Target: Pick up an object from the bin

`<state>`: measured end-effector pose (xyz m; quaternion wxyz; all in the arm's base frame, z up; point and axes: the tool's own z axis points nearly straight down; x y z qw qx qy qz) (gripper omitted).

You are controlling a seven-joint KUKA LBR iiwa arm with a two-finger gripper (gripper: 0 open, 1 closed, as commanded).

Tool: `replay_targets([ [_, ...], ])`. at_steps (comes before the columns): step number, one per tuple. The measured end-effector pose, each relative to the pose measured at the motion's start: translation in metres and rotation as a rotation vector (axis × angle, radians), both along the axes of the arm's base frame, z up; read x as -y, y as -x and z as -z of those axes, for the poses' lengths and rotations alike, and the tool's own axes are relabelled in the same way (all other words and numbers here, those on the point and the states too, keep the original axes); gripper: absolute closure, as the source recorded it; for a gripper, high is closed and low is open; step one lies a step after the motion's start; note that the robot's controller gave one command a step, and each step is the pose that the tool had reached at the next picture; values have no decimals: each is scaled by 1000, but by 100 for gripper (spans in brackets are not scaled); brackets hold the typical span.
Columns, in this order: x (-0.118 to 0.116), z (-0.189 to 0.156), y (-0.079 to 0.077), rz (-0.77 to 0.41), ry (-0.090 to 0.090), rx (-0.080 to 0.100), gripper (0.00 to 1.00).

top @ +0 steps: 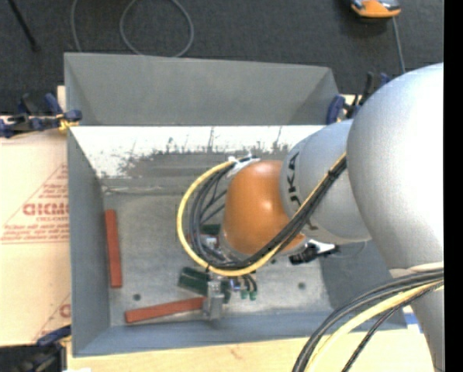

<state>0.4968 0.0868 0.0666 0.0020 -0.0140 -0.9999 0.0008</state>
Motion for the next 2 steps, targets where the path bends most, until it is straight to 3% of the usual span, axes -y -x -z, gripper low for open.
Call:
replay_targets([
  [1, -2, -7, -4, 3, -5, 14, 100],
  [2, -13, -153, -17, -8, -4, 16, 100],
])
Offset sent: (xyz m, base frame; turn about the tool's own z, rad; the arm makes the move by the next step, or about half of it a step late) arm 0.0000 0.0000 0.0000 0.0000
